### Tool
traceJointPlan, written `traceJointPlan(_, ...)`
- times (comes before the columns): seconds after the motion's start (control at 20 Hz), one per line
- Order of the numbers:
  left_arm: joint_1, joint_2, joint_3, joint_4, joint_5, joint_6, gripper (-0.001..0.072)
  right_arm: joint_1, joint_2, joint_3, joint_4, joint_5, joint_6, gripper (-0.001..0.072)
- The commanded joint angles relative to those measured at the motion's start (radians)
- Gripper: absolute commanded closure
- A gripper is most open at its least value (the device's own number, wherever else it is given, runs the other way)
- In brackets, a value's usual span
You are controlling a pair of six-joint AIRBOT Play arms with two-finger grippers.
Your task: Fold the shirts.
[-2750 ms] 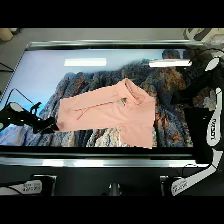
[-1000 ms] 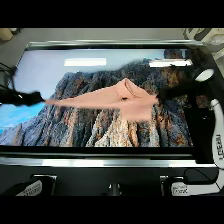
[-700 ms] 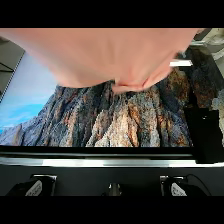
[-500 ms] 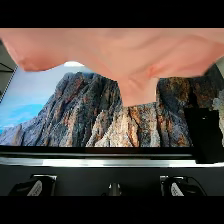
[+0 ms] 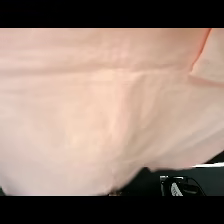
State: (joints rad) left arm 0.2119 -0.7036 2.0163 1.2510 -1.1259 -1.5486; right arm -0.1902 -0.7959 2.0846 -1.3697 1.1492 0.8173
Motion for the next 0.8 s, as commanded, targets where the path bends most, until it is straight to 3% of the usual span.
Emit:
traceJointPlan(0.0,0.001,-0.071,-0.037,0.063,-0.192,0.001,0.068,0.0,-0.092,-0.001,-0.037,0.145,0.002,0.0694)
traceJointPlan(0.15,0.0,-0.17,-0.197,0.063,-0.22,0.065,0.068,0.0,-0.266,-0.095,-0.034,0.344,0.05,0.0696)
traceJointPlan(0.3,0.0,-0.317,-0.435,0.063,-0.213,0.103,0.068,0.032,-0.486,-0.269,-0.032,0.395,0.087,0.0696)
traceJointPlan(0.5,0.0,-0.557,-0.636,0.063,-0.075,0.112,0.0679,0.157,-0.779,-0.365,-0.048,0.177,0.12,0.0695)
traceJointPlan(0.75,-0.023,-0.834,-0.558,0.034,0.13,0.112,0.0679,0.174,-0.96,-0.364,-0.021,-0.24,0.291,0.0694)
